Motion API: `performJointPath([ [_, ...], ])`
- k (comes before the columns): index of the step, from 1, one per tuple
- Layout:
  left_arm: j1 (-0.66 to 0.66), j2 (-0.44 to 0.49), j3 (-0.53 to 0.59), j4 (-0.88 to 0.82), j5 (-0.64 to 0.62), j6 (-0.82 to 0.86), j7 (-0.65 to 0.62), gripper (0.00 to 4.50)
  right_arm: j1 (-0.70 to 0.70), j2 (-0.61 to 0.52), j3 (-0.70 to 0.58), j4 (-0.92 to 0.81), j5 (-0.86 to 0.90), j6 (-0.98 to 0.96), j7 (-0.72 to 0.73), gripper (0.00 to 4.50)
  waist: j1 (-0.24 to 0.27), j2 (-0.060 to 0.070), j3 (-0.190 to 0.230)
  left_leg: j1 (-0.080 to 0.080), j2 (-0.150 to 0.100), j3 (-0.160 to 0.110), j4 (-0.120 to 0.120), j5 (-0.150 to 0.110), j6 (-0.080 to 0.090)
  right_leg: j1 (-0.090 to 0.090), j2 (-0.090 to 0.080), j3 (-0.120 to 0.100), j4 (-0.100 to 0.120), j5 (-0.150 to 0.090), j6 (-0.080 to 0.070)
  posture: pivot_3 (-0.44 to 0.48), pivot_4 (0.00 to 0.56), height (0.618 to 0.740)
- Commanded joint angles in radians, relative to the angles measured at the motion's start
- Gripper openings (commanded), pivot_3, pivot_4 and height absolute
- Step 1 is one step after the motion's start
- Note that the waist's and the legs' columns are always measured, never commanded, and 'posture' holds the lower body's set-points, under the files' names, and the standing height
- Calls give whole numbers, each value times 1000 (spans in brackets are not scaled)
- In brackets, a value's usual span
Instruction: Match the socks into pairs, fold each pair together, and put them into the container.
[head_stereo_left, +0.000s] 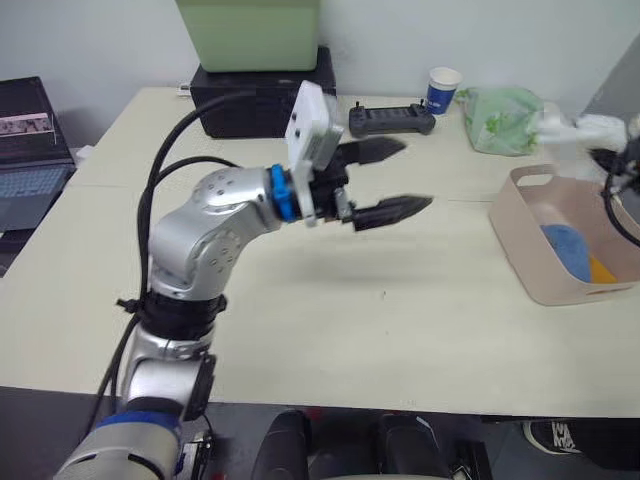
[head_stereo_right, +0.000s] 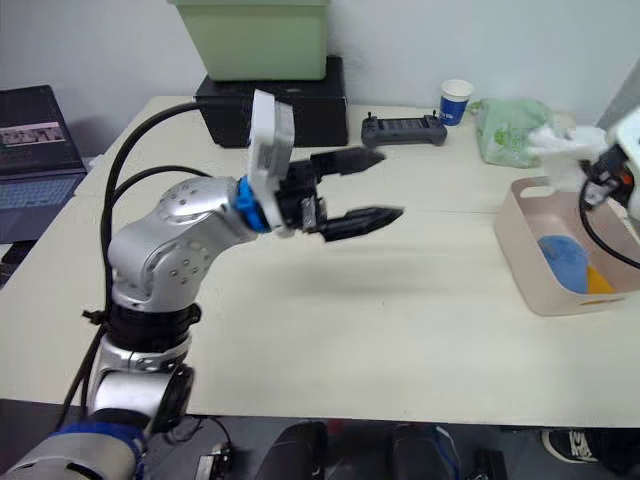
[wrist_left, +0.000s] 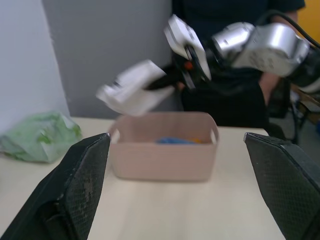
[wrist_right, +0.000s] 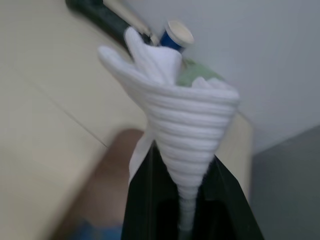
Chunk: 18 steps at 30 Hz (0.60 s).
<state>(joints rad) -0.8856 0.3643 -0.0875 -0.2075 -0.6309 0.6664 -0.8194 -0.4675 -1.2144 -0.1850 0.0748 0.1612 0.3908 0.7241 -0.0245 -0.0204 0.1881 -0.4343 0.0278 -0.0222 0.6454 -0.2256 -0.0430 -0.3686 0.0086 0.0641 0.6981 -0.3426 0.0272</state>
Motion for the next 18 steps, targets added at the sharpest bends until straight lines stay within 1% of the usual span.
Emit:
performJointPath([
  [1,-53,-33,-19,12,16,-25,-1,4455,42,-56,25,107,-125,-237,25,0,-8,1,0,1,0,0,0,0,0,0,0,1,0,0,0,0,150,740],
  [4,-65,-50,-39,21,36,-41,-11,4455,91,-116,93,184,-247,-393,45,0,-15,5,-1,2,0,4,-1,2,-4,-1,0,2,2,0,1,0,150,740],
  [7,-51,-55,-49,8,37,-37,-13,4455,87,-112,152,222,-310,-465,62,0,-22,5,-1,4,1,4,-1,2,-4,-1,2,4,3,0,1,0,150,740],
  [10,-38,-48,-59,-4,45,-37,-20,4455,79,-97,183,243,-331,-493,100,0,-22,5,-1,4,1,3,0,3,-4,-1,2,5,6,0,1,0,150,740],
  [13,-27,-45,-54,-15,43,-26,-17,4455,50,-55,175,234,-281,-458,145,0,-22,5,-1,5,1,2,1,3,-5,-1,2,6,8,0,1,0,150,740],
  [14,-22,-44,-55,-17,47,-27,-14,4500,36,-55,180,238,-278,-455,172,519,-22,5,-1,5,1,3,2,3,-5,-1,2,6,9,0,1,0,150,740],
  [16,-16,-43,-59,-19,54,-30,-13,4500,13,-70,193,252,-290,-464,216,863,-20,5,-1,5,1,3,2,3,-5,-1,2,6,9,0,1,0,150,740],
  [18,-12,-43,-59,-21,57,-28,-12,4500,-1,-92,194,252,-277,-453,291,1571,-15,5,-1,5,1,2,2,3,-5,-1,2,5,9,0,1,0,150,740],
])
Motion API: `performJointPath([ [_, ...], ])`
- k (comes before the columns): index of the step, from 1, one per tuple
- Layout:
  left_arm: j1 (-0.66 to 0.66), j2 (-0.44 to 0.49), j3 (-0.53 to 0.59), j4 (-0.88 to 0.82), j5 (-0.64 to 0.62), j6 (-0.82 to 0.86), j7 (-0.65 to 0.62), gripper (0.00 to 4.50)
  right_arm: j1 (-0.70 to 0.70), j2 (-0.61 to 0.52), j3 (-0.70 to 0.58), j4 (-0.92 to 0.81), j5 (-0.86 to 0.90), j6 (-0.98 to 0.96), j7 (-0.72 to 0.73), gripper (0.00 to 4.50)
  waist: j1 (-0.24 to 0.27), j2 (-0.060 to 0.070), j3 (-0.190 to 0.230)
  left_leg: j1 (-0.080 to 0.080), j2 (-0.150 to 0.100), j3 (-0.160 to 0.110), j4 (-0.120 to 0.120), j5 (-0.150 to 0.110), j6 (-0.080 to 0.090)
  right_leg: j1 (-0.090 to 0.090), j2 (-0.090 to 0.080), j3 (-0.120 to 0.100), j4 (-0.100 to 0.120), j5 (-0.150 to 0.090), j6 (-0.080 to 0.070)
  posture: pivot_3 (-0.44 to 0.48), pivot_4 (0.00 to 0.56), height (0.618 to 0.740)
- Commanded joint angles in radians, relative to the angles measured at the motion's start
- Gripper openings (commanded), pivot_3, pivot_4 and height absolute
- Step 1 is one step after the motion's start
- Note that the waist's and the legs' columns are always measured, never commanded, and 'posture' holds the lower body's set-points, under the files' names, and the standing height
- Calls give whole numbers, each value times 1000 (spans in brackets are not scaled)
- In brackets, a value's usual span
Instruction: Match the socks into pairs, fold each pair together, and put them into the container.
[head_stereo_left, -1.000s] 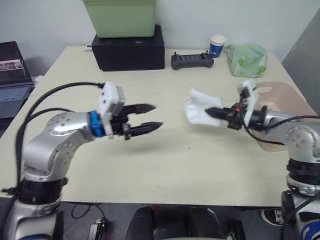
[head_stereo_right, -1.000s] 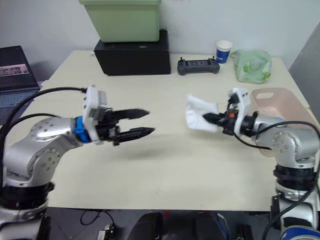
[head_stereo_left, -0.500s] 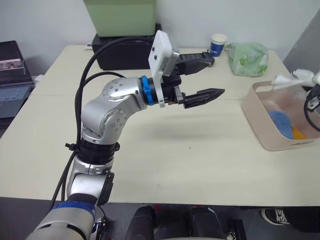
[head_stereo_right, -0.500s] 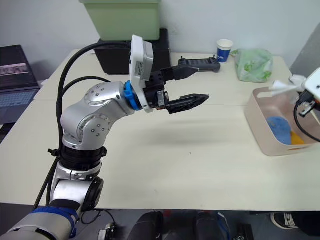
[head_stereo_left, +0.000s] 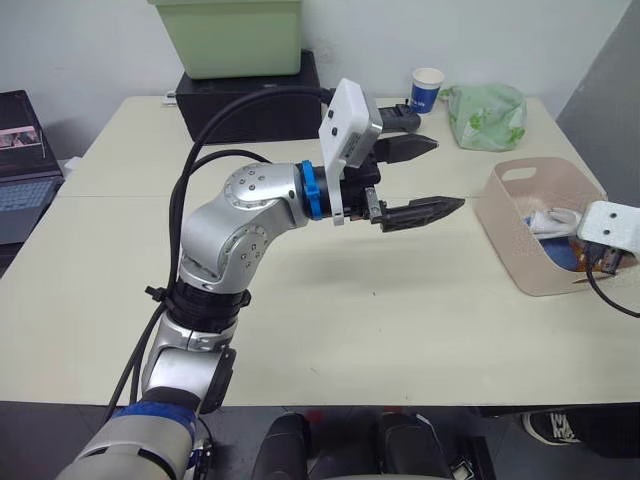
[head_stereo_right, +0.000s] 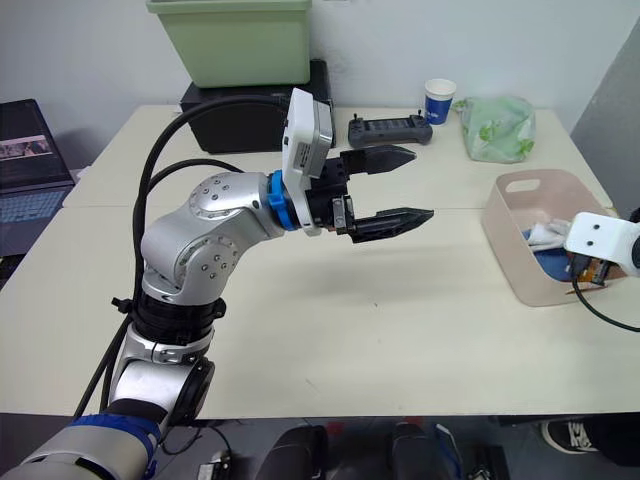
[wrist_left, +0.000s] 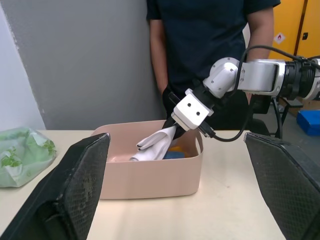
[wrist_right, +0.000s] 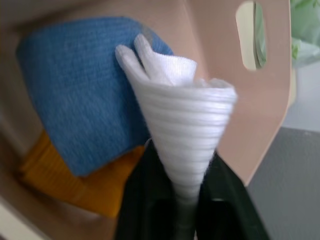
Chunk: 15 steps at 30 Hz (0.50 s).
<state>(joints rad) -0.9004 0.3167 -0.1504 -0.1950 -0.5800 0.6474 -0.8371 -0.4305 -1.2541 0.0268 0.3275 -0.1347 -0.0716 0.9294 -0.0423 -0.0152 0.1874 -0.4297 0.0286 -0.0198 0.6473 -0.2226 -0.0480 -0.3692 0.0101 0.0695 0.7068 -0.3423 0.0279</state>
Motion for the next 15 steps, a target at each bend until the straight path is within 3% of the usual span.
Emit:
performJointPath([
  [1,5,5,4,-35,8,-10,4,4500,-47,-67,-18,-5,27,17,129,1916,5,0,0,0,0,0,0,0,0,0,0,0,0,0,0,0,150,740],
  [5,12,10,9,-25,17,-21,-6,4500,-152,-115,-22,-38,98,115,327,3277,8,1,0,0,0,0,0,0,0,0,0,0,0,0,0,0,150,740],
  [11,5,-18,36,-13,-1,-20,16,4500,-330,-132,-19,-23,143,240,470,3277,10,1,0,0,0,-1,0,0,0,0,-1,0,0,0,0,0,150,740],
  [15,18,-14,26,-25,8,-26,14,4500,-403,-104,-12,52,115,224,436,3277,11,1,0,0,0,-2,0,0,0,1,-1,-1,0,0,0,0,150,740],
])
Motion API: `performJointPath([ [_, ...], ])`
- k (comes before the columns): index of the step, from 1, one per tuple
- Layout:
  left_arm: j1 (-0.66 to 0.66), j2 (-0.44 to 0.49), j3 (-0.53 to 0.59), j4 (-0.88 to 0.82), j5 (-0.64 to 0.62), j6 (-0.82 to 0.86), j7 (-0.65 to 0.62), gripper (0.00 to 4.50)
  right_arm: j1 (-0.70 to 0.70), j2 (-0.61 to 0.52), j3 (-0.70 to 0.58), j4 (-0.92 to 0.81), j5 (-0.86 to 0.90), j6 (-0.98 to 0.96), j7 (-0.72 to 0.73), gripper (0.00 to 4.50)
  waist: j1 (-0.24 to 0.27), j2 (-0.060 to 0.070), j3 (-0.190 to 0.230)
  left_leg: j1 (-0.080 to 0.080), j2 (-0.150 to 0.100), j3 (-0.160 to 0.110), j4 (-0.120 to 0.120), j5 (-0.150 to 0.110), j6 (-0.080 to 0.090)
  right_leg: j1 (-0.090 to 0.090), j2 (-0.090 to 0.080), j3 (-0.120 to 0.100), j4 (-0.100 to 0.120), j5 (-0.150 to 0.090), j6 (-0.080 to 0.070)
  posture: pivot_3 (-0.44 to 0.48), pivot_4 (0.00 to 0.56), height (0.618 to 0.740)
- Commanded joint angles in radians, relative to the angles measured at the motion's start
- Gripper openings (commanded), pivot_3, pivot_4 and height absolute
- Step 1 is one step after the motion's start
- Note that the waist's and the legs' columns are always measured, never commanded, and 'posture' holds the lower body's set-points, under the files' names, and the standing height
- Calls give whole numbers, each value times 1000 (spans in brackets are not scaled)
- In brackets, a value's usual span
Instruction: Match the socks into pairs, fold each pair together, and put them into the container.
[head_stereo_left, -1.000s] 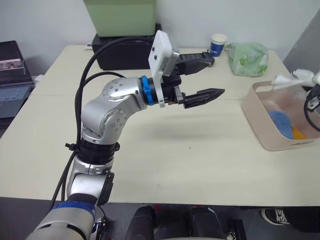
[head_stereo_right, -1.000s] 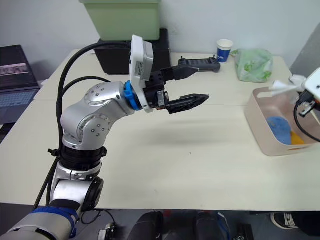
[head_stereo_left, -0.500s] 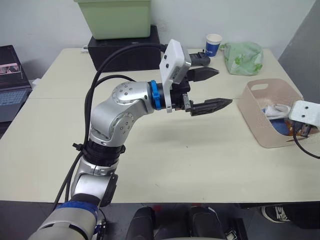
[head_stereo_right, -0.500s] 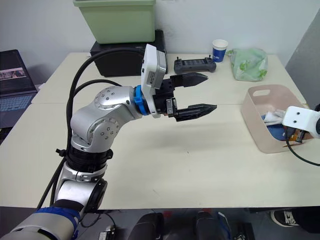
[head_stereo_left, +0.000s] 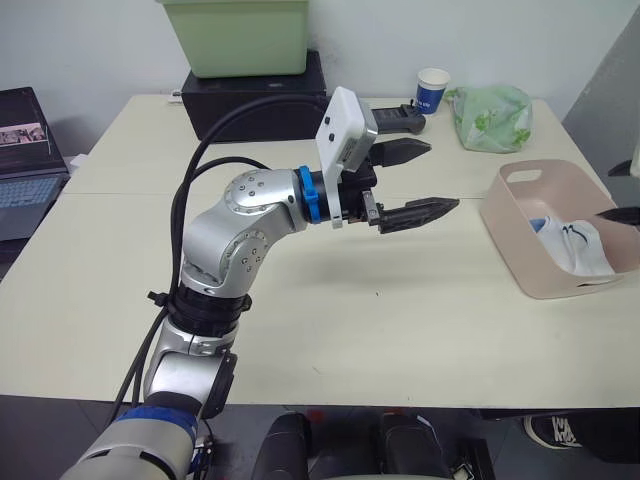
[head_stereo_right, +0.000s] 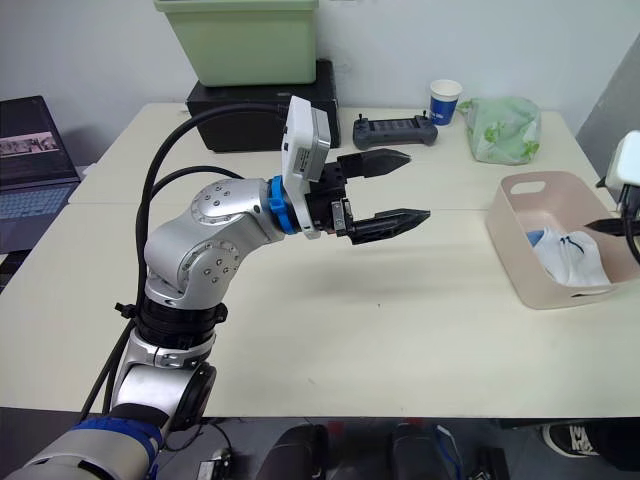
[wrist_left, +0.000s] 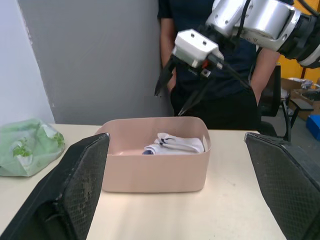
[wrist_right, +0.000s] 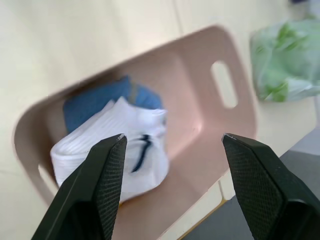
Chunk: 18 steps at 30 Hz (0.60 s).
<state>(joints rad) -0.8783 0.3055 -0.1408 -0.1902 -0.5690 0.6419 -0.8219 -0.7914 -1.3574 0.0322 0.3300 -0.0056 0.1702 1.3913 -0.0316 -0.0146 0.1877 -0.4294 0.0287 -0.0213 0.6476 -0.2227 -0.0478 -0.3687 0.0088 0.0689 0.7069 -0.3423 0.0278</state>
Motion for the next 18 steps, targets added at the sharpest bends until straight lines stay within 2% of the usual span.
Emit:
performJointPath([
  [1,2,-2,13,-37,-3,-21,0,4500,-58,13,3,109,-73,-91,-106,3277,0,0,0,0,0,0,0,0,0,0,0,0,0,0,0,0,150,740],
  [2,6,-1,11,-41,-2,-21,0,4500,-70,24,18,153,-116,-147,-162,3277,-1,0,0,0,0,0,0,0,0,0,0,0,0,0,0,0,150,740],
  [5,11,3,7,-50,2,-20,3,4500,-21,56,49,253,-170,-279,-235,2711,0,0,0,0,-1,1,1,0,0,0,-2,0,0,0,0,0,150,740],
  [7,13,5,5,-54,4,-18,4,4500,22,77,64,307,-192,-355,-268,2009,0,0,0,0,0,1,0,0,0,0,-2,0,0,0,0,0,150,740],
  [12,26,11,-4,-73,8,-9,9,4500,81,156,58,363,-170,-382,-288,148,-2,0,0,0,0,4,1,0,0,-2,-1,0,3,0,0,0,150,740],
  [13,26,10,-5,-74,8,-8,10,4500,89,170,62,367,-170,-379,-287,26,-3,0,0,0,0,4,1,0,0,-2,-1,1,4,0,0,0,150,740],
  [18,25,5,-11,-82,3,-1,5,4500,128,233,68,411,-171,-371,-317,26,-3,0,0,2,0,4,2,0,0,0,0,1,5,0,0,0,150,740],
])
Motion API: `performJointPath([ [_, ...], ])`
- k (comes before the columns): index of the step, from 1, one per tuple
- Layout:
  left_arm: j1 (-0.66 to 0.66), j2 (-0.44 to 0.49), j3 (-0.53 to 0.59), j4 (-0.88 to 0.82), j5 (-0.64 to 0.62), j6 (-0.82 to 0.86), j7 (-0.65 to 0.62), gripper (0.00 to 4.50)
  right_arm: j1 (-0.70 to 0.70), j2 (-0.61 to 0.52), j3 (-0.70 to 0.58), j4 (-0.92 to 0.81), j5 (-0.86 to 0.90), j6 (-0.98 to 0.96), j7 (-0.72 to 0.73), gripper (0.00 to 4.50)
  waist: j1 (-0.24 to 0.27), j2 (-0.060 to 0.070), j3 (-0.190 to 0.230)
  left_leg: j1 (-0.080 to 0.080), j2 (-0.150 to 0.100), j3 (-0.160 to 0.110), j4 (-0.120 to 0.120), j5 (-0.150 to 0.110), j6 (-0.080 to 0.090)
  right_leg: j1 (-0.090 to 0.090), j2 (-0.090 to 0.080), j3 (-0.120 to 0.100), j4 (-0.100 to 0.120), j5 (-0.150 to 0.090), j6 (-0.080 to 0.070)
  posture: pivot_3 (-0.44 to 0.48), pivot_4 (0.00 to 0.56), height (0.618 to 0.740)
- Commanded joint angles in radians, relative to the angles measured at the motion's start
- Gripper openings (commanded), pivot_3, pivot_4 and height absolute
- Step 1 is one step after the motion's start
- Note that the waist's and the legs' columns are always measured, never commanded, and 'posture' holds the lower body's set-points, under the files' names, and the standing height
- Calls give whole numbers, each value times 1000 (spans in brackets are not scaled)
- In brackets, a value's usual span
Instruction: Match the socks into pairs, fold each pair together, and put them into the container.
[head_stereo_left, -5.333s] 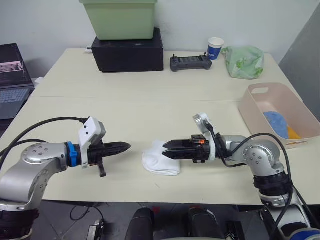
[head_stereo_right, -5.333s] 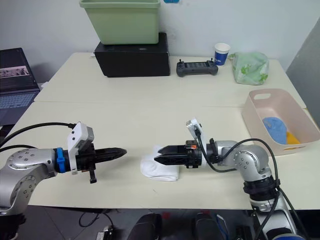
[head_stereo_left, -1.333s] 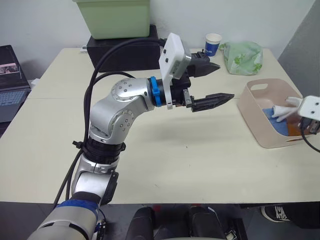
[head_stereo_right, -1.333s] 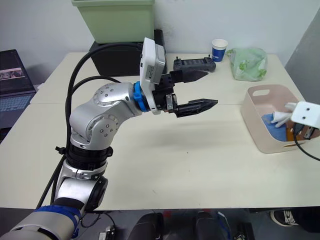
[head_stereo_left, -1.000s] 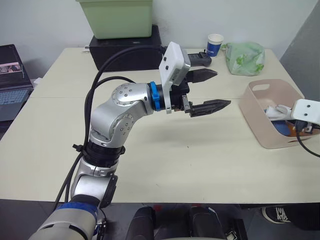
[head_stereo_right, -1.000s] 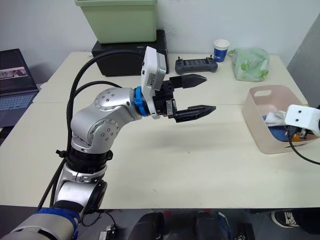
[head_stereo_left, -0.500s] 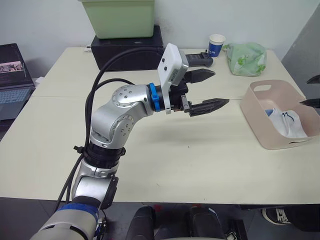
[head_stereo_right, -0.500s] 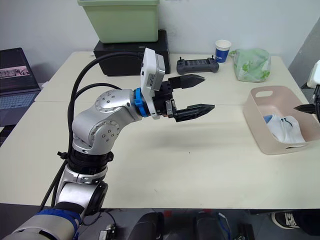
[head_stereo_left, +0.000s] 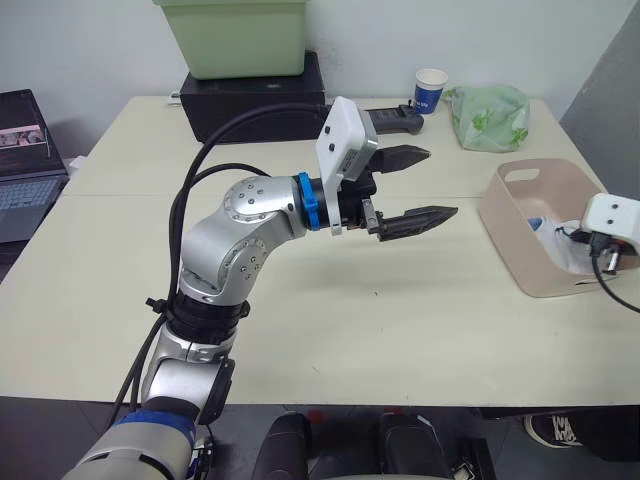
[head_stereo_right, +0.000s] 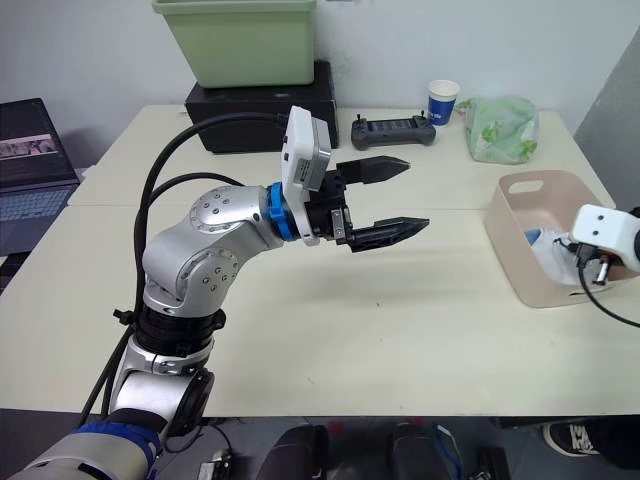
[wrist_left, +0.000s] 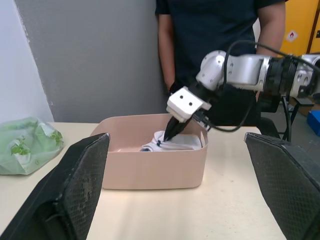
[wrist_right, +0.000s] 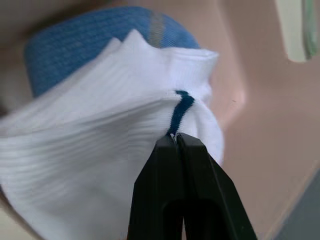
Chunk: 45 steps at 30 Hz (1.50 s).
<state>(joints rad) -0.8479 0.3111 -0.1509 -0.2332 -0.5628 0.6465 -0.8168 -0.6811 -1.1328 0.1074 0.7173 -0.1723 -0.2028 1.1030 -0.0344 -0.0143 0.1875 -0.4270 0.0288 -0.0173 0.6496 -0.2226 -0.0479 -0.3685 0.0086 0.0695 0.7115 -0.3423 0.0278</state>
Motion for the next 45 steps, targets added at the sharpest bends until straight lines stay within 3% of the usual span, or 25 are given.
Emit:
performJointPath([
  [1,-6,0,-1,-39,-3,-5,0,4500,19,11,-12,28,-2,5,-32,26,0,-1,0,1,0,0,0,0,0,2,0,0,0,0,0,0,150,740],
  [7,6,14,12,-45,-2,2,5,4500,-41,-41,-38,8,1,-8,-18,26,0,-1,0,12,0,-2,-1,0,0,15,0,0,-5,0,0,0,150,740],
  [15,61,102,76,-74,-27,31,0,4500,-198,-80,-86,-134,85,132,104,26,-2,2,1,12,1,-4,-4,0,0,14,0,0,-7,0,0,0,150,740],
  [18,138,187,111,-83,7,6,-13,4500,-224,7,-140,-266,211,288,107,650,-12,2,1,12,1,-5,-4,0,0,15,-1,0,-8,0,0,0,150,740],
  [20,189,233,133,-92,22,-13,-12,4500,-193,74,-170,-381,289,397,85,1316,-16,2,1,12,2,-6,-4,0,0,16,-1,-1,-8,0,0,0,150,740],
  [23,371,329,183,-121,94,-109,-23,4500,-62,277,-217,-652,427,610,-73,2412,-22,-1,0,12,4,-7,-4,0,0,16,-1,-2,-8,0,0,0,150,740],
  [27,601,295,277,-154,132,-167,101,4500,160,535,-195,-967,468,752,-324,3875,-3,-1,0,8,4,-9,-5,0,0,13,-1,-5,-7,0,0,0,150,740],
  [29,671,264,291,-163,161,-198,154,4500,238,595,-172,-1040,439,752,-391,4470,14,-1,0,4,3,-10,-4,-1,1,10,-3,-6,-7,0,0,0,150,740],
  [34,899,106,307,-171,255,-318,342,4500,537,714,-76,-1090,345,619,-520,4470,32,-7,-5,5,-3,-10,-3,-3,4,14,-9,-8,-12,0,0,0,150,740],
  [37,973,81,311,-184,297,-357,372,4500,662,745,-117,-1064,316,511,-583,4470,31,-8,-5,7,-2,-9,-4,-3,5,16,-9,-9,-13,0,0,0,150,740],
  [45,1012,138,284,-128,338,-350,339,4500,674,762,-146,-1053,333,491,-613,4470,2,-7,-6,12,0,-8,-7,-3,5,17,-5,-7,-12,0,0,0,150,740],
])
